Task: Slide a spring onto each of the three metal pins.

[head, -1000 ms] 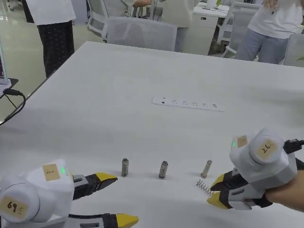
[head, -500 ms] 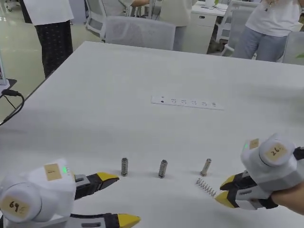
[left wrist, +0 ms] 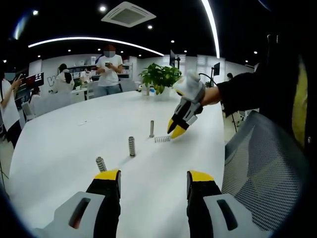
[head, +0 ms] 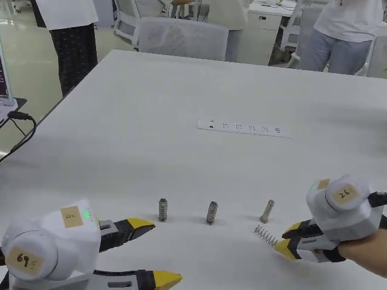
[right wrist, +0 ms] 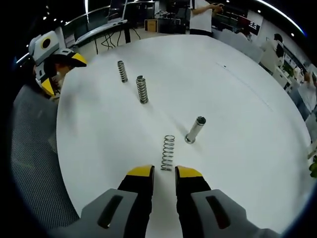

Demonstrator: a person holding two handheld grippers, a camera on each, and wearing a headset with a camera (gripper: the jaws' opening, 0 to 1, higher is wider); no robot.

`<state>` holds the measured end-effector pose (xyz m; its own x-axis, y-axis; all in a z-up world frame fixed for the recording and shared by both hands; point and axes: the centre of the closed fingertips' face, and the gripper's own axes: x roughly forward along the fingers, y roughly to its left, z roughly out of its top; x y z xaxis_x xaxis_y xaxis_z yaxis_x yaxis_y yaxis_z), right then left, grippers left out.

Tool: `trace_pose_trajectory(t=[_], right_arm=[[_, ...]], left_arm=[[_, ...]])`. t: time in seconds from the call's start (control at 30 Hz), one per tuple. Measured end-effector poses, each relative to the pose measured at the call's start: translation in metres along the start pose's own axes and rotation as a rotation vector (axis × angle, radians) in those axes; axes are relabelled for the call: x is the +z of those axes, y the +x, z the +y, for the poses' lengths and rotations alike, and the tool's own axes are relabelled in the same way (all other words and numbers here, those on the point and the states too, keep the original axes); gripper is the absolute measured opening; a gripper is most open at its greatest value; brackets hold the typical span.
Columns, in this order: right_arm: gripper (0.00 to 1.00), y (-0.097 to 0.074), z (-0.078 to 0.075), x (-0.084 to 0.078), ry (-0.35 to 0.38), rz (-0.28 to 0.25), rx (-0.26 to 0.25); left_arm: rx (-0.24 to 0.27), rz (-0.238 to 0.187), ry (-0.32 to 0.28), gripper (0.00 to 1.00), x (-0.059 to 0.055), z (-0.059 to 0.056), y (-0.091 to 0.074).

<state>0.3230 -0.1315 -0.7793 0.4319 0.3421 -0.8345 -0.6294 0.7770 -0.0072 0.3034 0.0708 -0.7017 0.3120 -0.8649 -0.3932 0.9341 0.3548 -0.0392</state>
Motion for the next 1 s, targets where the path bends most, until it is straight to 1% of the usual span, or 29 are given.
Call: trace_pose_trajectory(t=[0.33, 0.6, 0.7, 0.93, 1.0], right_arm=[[0.14, 0.011, 0.001, -0.004, 0.028, -0.001, -0.002], [0.13, 0.015, 0.0, -0.007, 0.038, 0.002, -0.005], [0.12, 0.015, -0.001, -0.006, 0.043, -0.007, -0.007], [0.1, 0.016, -0.003, -0.006, 0.031, -0.011, -0.02], [0.09, 0.015, -0.003, -0.006, 0.018, -0.008, -0.024]], left_arm=[[0.001, 0.004, -0.003, 0.48, -0.003, 0.0, 0.0], [0.003, 0.008, -0.006, 0.48, -0.004, 0.001, 0.001], [0.003, 0.01, -0.007, 0.48, -0.005, 0.0, 0.001], [0.003, 0.011, -0.007, 0.48, -0.004, 0.0, 0.001], [0.002, 0.012, -0.007, 0.48, -0.005, 0.0, 0.001]])
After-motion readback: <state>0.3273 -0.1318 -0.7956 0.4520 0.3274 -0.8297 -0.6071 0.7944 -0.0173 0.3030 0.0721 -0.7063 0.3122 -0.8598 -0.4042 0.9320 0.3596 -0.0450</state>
